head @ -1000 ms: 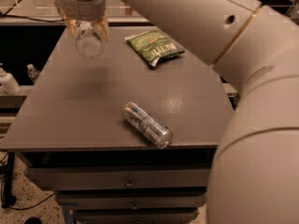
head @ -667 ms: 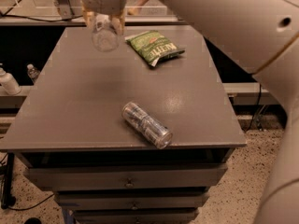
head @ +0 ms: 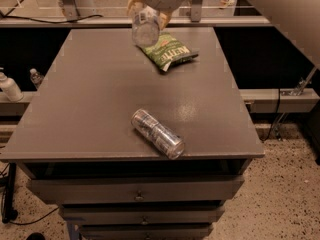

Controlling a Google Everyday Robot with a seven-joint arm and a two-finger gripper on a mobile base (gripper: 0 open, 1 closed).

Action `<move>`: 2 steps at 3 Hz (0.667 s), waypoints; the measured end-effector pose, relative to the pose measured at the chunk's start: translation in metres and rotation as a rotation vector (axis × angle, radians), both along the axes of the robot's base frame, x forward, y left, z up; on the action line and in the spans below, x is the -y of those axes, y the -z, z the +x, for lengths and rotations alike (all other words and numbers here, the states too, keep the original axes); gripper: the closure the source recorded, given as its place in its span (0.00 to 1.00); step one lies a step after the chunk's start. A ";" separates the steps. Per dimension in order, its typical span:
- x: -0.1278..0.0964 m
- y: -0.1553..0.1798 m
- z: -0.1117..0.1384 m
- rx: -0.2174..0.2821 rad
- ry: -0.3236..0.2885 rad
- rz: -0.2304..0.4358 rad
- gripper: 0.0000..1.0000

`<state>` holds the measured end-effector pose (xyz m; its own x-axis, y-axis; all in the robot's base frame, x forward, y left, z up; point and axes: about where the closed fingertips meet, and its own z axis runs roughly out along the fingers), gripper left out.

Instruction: Move blue plastic bottle near green jalapeno chip bag

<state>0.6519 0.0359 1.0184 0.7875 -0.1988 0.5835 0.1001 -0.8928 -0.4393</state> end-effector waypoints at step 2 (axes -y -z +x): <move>0.024 0.004 0.007 0.004 0.033 0.030 1.00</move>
Offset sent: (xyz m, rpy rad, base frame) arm 0.0208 -0.0683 -0.0100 0.0836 -0.0135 -0.0942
